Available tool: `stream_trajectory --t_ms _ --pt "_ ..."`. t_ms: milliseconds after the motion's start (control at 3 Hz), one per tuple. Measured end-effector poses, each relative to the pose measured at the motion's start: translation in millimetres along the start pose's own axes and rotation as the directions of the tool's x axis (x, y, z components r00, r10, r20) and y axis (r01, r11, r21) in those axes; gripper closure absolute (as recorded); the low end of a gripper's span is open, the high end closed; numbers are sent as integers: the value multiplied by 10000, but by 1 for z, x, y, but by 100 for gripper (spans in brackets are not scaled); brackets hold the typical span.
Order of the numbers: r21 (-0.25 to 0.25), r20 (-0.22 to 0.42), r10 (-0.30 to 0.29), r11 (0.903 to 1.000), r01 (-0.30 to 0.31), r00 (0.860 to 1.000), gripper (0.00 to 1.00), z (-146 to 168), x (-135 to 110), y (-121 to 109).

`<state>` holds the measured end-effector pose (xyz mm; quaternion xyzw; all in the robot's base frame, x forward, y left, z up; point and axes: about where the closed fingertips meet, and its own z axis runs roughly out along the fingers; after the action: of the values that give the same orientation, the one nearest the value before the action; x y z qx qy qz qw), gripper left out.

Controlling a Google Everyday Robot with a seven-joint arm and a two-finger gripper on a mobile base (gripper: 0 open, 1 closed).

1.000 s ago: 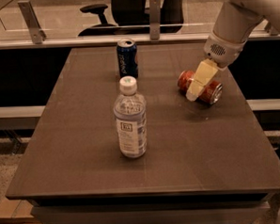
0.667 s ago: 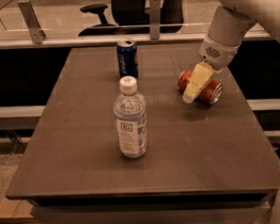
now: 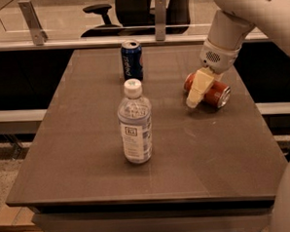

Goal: Place coke can upright

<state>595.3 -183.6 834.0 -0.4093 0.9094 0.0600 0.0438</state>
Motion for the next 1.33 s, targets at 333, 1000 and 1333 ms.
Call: stream_trajectory --t_ms 333,1000,1333 --pt "65 -6 -33 10000 33 10000 41 1 -2 -1" --pt "163 85 -18 9999 17 10000 88 -3 -1 -3" --pt "358 125 -62 9993 57 9999 100 -14 1 -5"
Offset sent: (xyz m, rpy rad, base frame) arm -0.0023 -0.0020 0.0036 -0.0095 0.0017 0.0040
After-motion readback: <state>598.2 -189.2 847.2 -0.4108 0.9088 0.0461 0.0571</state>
